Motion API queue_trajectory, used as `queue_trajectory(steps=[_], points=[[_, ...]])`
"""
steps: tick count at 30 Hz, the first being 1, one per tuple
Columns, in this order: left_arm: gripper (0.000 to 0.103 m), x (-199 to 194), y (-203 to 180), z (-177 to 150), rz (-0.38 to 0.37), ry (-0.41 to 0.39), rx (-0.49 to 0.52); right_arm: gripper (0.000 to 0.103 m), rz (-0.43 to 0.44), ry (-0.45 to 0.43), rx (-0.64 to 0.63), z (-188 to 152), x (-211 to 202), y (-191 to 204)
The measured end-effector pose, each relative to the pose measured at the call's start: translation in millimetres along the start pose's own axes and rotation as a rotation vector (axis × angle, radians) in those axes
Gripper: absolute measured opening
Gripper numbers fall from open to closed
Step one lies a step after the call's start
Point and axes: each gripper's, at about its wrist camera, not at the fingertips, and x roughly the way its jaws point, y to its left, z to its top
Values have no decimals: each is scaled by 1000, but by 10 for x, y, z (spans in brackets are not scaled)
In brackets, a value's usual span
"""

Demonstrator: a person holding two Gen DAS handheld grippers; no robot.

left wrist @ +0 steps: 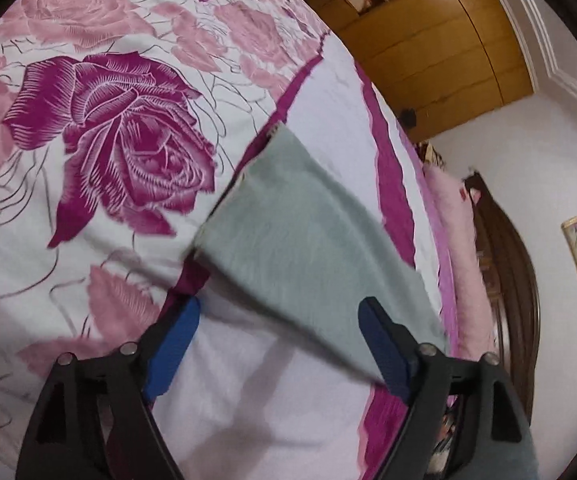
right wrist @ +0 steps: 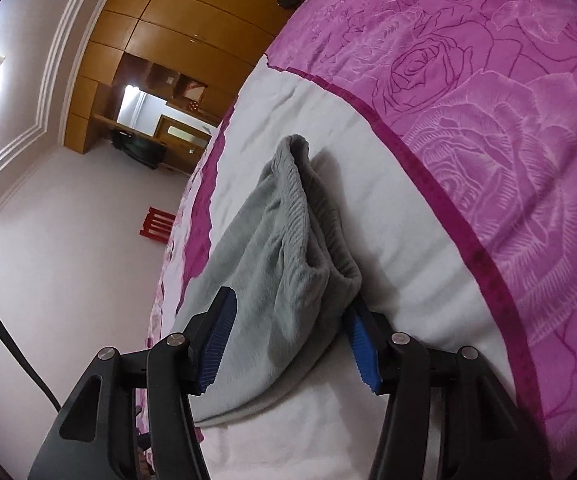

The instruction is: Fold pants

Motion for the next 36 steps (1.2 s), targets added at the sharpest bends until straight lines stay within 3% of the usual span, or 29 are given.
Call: queue_trajectory(steps=[5,9,11,13,15,17,18,26,29,36], points=[[84,53,-43,83,-27,-56,0,55,-8,-8,-16,-16,19,51],[69,78,-10,131,-31,-86,-20,55,-5,-11,-17,-4,62,64],[48,71,9,100,15,-98,-13,55,-6,-12,-19,-8,47,56],[8,69,55,67,65,-103,-20,55,-10,-14,-23,-21,27,58],[6,47,135,34,34,-122,-53,52,-19,-19,-23,-21,28,54],[5,15,129,10,29,-147,-52,34,-55,-20,-27,-19,40,55],[5,1,104,-2,38,-158,-38,12,-87,-17,-30,-21,49,49],[5,-115,-63,-121,108,-209,27,12,-173,-16,-30,-125,-60,137],[5,-93,-62,-152,135,-201,46,12,-150,-20,17,-131,-107,73],[5,-268,-84,-158,105,-243,41,12,-105,-32,16,-94,-180,46]])
